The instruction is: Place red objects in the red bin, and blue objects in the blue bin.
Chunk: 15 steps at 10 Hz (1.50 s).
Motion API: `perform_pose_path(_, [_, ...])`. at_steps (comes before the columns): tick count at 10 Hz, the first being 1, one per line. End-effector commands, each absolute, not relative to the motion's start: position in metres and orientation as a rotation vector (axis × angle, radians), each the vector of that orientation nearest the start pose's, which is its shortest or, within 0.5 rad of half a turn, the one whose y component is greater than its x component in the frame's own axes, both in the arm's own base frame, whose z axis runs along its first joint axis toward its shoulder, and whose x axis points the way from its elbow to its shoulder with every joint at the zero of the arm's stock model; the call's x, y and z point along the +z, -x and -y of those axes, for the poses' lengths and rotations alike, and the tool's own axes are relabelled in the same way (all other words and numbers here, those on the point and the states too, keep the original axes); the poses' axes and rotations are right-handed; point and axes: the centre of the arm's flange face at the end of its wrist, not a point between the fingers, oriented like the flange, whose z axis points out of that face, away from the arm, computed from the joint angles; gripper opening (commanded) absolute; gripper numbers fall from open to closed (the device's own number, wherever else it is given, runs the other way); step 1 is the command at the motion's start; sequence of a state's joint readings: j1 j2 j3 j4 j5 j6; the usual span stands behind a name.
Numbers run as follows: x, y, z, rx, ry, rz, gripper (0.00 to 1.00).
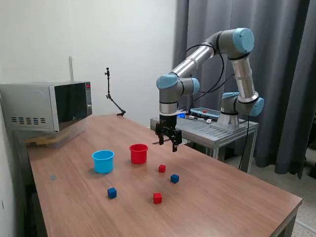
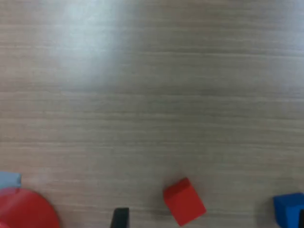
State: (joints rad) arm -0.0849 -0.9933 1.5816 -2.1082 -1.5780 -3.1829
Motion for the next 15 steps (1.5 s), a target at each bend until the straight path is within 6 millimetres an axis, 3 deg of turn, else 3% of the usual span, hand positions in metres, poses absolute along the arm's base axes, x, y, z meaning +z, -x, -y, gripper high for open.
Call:
perform_pose_path(1, [0.185, 0.665, 0.075, -0.018, 2.158, -2.249, 1.00])
perform_pose_path(3, [0.171, 0.666, 0.076, -0.040, 2.201, -2.194, 1.00])
perform_pose_path(8, [0.165, 0.667, 0.073, -0.094, 2.481, -1.917, 1.00])
perform_pose_path(10, [0.160, 0.667, 0.084, -0.167, 2.623, -1.819, 1.00])
perform_pose_path(11, [0.147, 0.668, 0.083, -0.193, 2.623, -1.808, 1.00])
perform_pose_path(15, [0.127, 0.677, 0.070, -0.212, 2.643, -1.755, 1.00])
